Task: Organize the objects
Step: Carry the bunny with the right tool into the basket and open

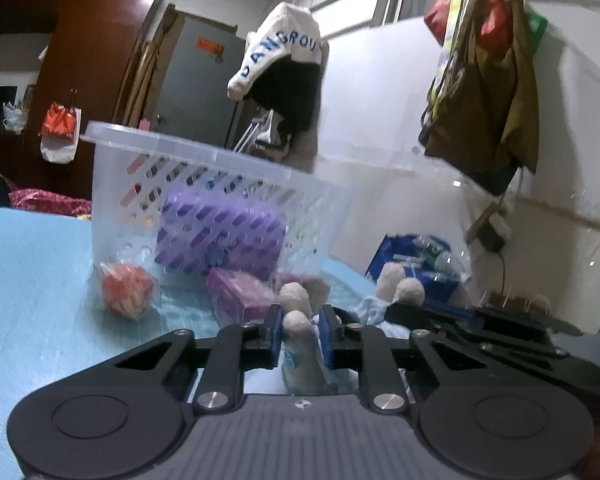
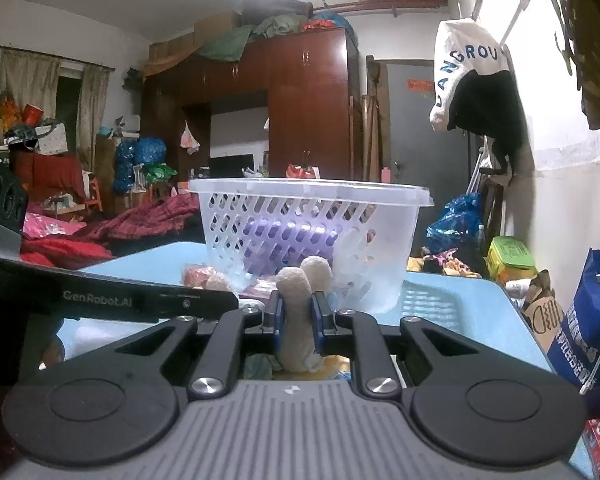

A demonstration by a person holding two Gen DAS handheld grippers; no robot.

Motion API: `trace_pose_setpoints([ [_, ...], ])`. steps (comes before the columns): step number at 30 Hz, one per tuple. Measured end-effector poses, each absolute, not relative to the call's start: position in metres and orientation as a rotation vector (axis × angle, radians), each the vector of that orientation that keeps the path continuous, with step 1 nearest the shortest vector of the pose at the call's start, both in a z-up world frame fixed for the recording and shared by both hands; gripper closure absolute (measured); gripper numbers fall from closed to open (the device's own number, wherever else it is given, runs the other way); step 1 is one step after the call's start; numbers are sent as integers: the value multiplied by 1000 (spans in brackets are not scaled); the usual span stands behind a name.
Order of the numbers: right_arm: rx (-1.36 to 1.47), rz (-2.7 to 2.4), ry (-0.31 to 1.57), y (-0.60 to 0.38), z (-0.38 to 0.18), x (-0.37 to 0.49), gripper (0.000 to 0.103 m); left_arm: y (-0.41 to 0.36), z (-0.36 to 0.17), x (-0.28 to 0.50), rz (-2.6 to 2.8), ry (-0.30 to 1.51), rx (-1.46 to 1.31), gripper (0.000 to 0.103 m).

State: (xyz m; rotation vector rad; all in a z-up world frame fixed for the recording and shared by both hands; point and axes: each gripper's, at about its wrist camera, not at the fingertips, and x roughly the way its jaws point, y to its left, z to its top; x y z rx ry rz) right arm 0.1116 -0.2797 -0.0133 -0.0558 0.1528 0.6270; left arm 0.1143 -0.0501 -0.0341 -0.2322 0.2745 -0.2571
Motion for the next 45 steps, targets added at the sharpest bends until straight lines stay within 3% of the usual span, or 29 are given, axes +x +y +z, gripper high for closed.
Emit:
trace_pose_setpoints([
  [11,-52,665,43,-280,21,90,87,-46,4,88,-257,142,-224,83],
  [23,-103,675,-113,-258,126,110,87,-52,127,107,-193,-22,-141,84],
  [30,-49,661,-11,-241,137,163,87,-37,142,175,-143,66,-164,85],
  [38,-5,626,232,-210,117,241,87,-10,119,270,-57,292,-208,85],
  [45,24,574,353,-195,98,278,87,-14,107,316,53,382,-196,85],
])
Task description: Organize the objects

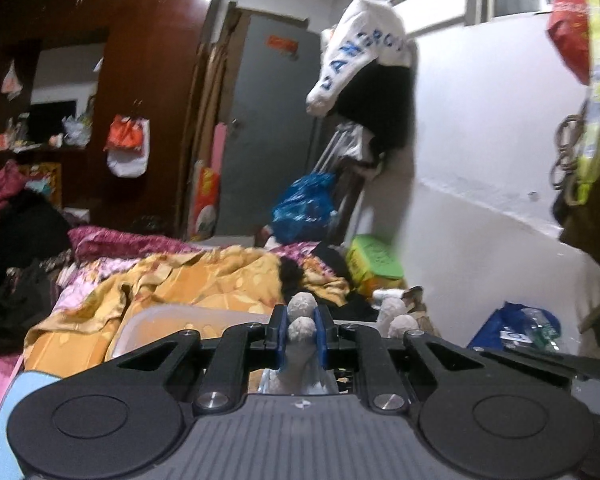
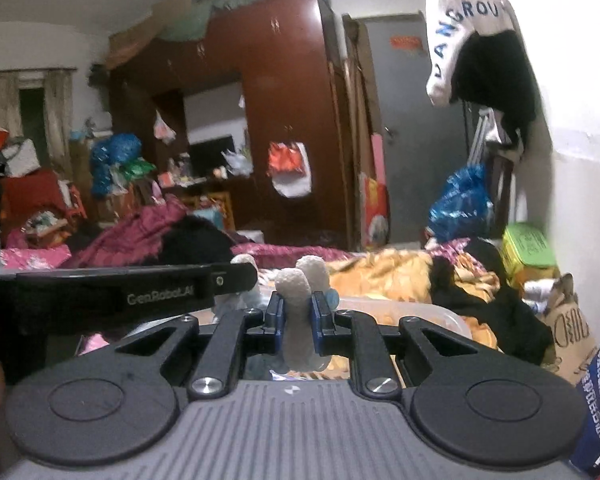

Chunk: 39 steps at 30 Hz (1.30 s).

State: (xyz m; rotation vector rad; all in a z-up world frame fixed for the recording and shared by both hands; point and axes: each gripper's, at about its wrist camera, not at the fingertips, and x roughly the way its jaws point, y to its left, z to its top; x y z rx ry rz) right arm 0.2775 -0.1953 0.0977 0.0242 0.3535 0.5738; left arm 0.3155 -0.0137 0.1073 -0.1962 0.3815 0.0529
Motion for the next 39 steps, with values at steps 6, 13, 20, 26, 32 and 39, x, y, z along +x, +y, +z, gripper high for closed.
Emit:
trace_pose_setpoints([
  [6,-5,522,456,-189,91,295,87,-12,94,341,103,494,-190,85],
  [13,-19,501,566,-184,76,307,85,-12,78,351,129,568,-176,84],
  [20,2,468,548,-200,87,304,41,-5,88,330,152,482,-194,30],
  [26,4,459,435,-224,112,275,4,-1,124,287,164,421,-131,23],
  [32,-67,487,328,-253,134,220,0,-2,149,214,190,409,11,20],
  [39,-28,564,256,-293,130,152,0,13,133,141,89,385,-15,20],
])
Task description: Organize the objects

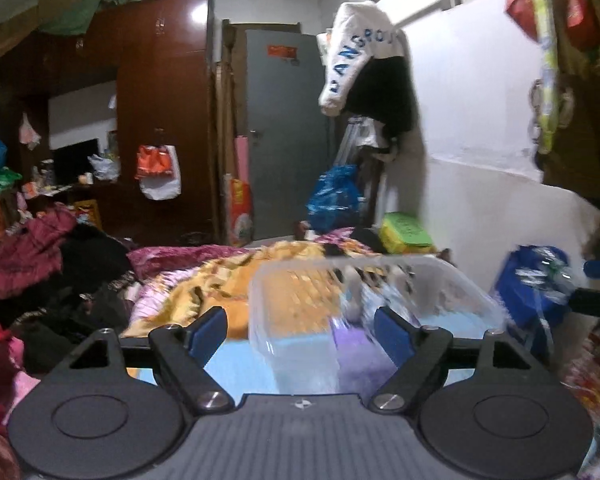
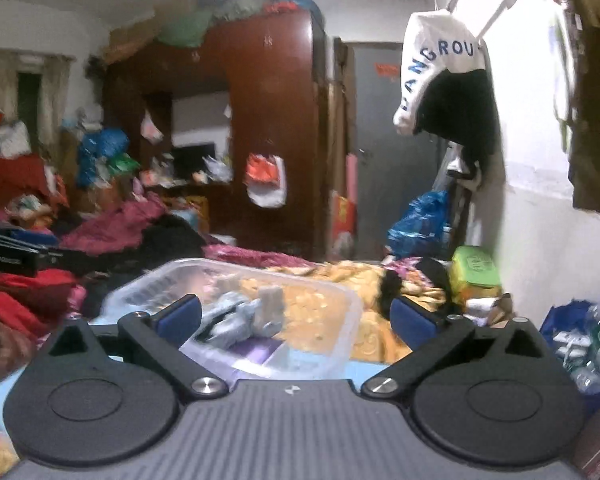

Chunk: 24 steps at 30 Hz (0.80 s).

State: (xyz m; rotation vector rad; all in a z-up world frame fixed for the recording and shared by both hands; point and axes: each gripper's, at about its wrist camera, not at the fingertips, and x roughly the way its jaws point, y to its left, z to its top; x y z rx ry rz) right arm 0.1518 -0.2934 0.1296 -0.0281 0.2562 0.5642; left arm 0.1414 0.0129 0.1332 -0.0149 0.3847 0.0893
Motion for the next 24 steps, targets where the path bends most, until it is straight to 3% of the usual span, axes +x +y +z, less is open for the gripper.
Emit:
trace_pose_setpoints([
  [4,18,617,208,-310,88,114,0,6,94,114,35,359,-20,18],
  [10,122,605,277,-326,13,116,0,0,23,114,-32,386,-80,18],
  [16,127,533,319,-326,-1,145,4,12,-4,160,18,462,-119,18],
  [24,110,586,412,-334,-26,146,39,30,-16,195,51,544,-144,18],
])
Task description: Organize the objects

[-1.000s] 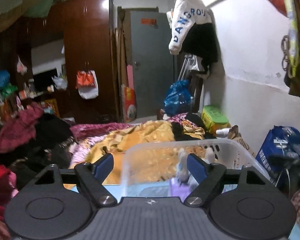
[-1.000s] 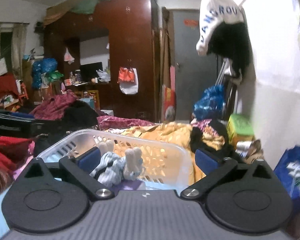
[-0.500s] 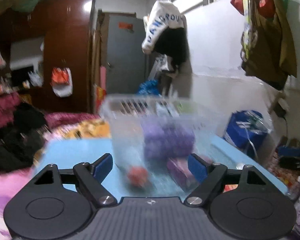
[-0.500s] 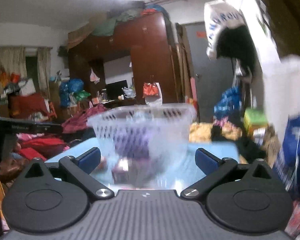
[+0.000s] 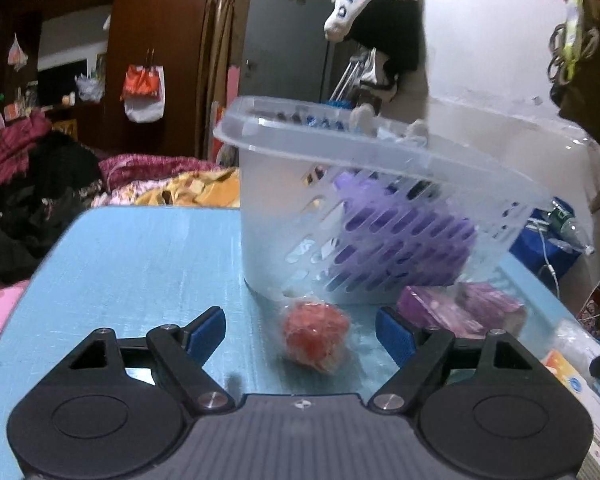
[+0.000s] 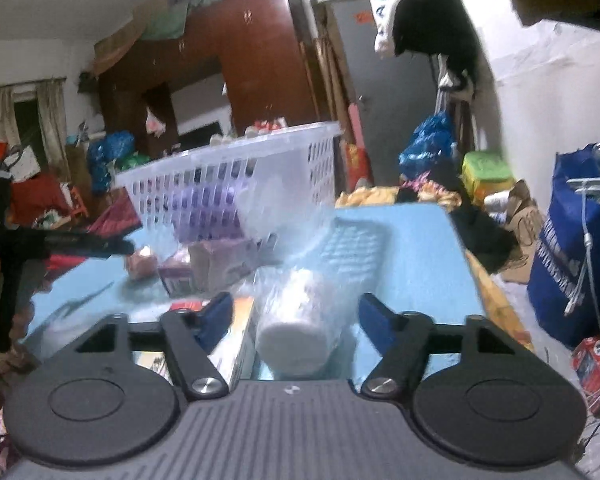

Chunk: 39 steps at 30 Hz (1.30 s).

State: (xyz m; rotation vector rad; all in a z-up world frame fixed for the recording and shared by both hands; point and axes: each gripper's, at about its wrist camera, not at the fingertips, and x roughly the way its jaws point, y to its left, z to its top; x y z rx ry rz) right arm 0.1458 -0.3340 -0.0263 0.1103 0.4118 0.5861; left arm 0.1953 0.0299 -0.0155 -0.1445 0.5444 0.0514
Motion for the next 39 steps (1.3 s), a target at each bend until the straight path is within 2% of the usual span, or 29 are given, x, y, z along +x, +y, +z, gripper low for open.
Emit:
trace_pose_setpoints([
  [10,105,596,427,-337,-37,140,51,30,-26,206,59,590,-155,18],
  [13,93,592,429,-337,-36,141,52,33,-26,208,56,586,-166,21],
  [19,70,597,436,-336,-35,140,52,36,-26,210,35,588,-185,34],
  [21,61,598,432,-336,-34,139,53,34,-27,210,16,587,-185,48],
  [24,56,592,414,-338,-32,136,54,31,-25,207,10,571,-171,55],
  [35,89,580,316,-354,-15,127,54,33,-15,185,-50,454,-193,56],
  [39,79,588,247,-348,4,121,54,38,14,164,-67,351,-222,56],
])
